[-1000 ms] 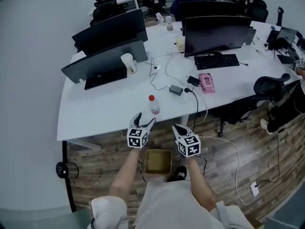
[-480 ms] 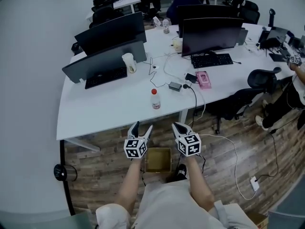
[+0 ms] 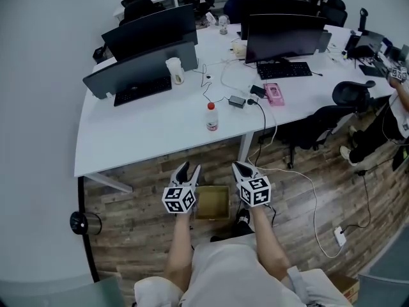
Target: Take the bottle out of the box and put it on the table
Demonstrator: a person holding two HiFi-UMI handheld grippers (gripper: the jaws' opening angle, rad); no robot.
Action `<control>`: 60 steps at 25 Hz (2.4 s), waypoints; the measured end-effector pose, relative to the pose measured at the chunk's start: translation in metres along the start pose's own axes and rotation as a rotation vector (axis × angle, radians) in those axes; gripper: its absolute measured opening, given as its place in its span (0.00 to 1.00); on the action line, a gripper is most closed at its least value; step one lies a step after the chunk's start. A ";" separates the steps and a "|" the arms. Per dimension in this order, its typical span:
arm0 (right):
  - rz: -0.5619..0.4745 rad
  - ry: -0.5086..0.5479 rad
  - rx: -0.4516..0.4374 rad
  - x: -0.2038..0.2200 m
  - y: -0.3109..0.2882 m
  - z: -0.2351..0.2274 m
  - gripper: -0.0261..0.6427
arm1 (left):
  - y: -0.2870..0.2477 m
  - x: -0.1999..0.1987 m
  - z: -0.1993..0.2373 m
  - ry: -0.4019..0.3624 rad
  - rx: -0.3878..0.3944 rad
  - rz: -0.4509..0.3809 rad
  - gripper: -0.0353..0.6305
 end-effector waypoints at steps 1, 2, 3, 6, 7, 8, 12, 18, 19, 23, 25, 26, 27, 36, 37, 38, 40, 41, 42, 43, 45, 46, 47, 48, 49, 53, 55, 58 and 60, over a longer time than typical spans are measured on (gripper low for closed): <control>0.007 0.002 -0.006 0.004 -0.001 0.004 0.10 | 0.004 0.001 -0.002 -0.006 -0.004 0.001 0.35; 0.011 0.002 -0.011 0.006 -0.002 0.008 0.10 | 0.008 0.001 -0.004 -0.017 -0.013 0.001 0.34; 0.013 0.002 -0.015 0.007 -0.003 0.011 0.10 | 0.012 0.001 -0.007 -0.026 -0.023 -0.001 0.32; 0.003 0.009 -0.024 0.004 -0.004 0.018 0.10 | 0.020 -0.003 -0.018 -0.061 -0.040 0.001 0.27; -0.002 0.013 -0.025 0.002 -0.004 0.020 0.10 | 0.020 -0.003 -0.022 -0.085 -0.034 0.012 0.25; -0.007 0.017 -0.025 -0.001 -0.003 0.021 0.10 | 0.019 -0.003 -0.026 -0.110 -0.025 0.024 0.24; -0.025 0.026 -0.019 -0.007 0.000 0.021 0.10 | 0.016 -0.004 -0.037 -0.180 -0.008 0.054 0.17; -0.039 0.027 -0.010 -0.010 0.004 0.016 0.10 | 0.009 -0.005 -0.049 -0.231 0.022 0.074 0.07; -0.041 0.026 -0.008 -0.010 0.005 0.015 0.10 | 0.008 -0.006 -0.050 -0.229 0.031 0.073 0.07; -0.047 0.026 -0.003 -0.013 0.005 0.014 0.10 | 0.008 -0.011 -0.050 -0.211 0.025 0.070 0.07; -0.047 0.034 -0.001 -0.014 0.005 0.014 0.10 | 0.008 -0.012 -0.049 -0.207 0.010 0.068 0.07; -0.048 0.036 0.002 -0.014 0.005 0.013 0.10 | 0.007 -0.013 -0.048 -0.204 0.003 0.068 0.07; -0.050 0.037 0.005 -0.014 0.005 0.013 0.10 | 0.007 -0.013 -0.047 -0.202 -0.002 0.067 0.07; -0.039 0.009 -0.001 -0.011 0.003 0.009 0.10 | 0.004 -0.005 -0.043 -0.246 -0.005 0.117 0.07; -0.038 0.009 -0.002 -0.011 0.003 0.009 0.10 | 0.004 -0.006 -0.042 -0.246 -0.007 0.116 0.07; -0.037 0.011 -0.004 -0.012 0.002 0.009 0.10 | 0.004 -0.008 -0.041 -0.247 -0.010 0.114 0.07; -0.039 0.019 -0.007 -0.014 0.002 0.010 0.10 | 0.003 -0.012 -0.040 -0.256 -0.017 0.110 0.07; -0.040 0.021 -0.007 -0.015 0.002 0.010 0.10 | 0.003 -0.013 -0.039 -0.260 -0.019 0.108 0.07; -0.041 0.023 -0.008 -0.015 0.002 0.010 0.10 | 0.003 -0.014 -0.039 -0.262 -0.019 0.106 0.08; -0.042 0.023 -0.008 -0.016 0.002 0.011 0.10 | 0.003 -0.015 -0.040 -0.260 -0.018 0.103 0.07; -0.042 0.025 -0.007 -0.017 0.002 0.011 0.10 | 0.002 -0.015 -0.042 -0.253 -0.016 0.098 0.08; -0.041 0.026 -0.006 -0.017 0.003 0.012 0.10 | 0.002 -0.015 -0.042 -0.250 -0.015 0.099 0.08; -0.040 0.027 -0.006 -0.017 0.003 0.012 0.10 | 0.001 -0.014 -0.043 -0.249 -0.014 0.101 0.07; -0.040 0.025 -0.008 -0.016 0.003 0.012 0.10 | 0.001 -0.014 -0.044 -0.248 -0.013 0.102 0.07; -0.042 0.018 -0.013 -0.015 0.003 0.011 0.10 | 0.000 -0.013 -0.045 -0.246 -0.011 0.102 0.08; -0.048 -0.014 -0.021 -0.012 0.005 0.006 0.10 | -0.004 -0.013 -0.048 -0.236 0.005 0.095 0.07; -0.044 -0.015 -0.010 -0.011 0.006 0.003 0.10 | -0.005 -0.014 -0.049 -0.235 0.010 0.094 0.08; -0.042 -0.021 -0.002 -0.010 0.007 0.000 0.10 | -0.006 -0.013 -0.050 -0.232 0.009 0.092 0.08; -0.038 -0.018 -0.002 -0.009 0.007 0.000 0.10 | -0.007 -0.014 -0.050 -0.232 0.010 0.093 0.08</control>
Point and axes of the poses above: the fingertips, and each gripper's own axes: y backward along the fingers, z to its left, x out of its underside, the point moved 5 cm from there along y, backward along the fingers, and after that the axes turned 9 degrees about x, right-handed, at the moved point
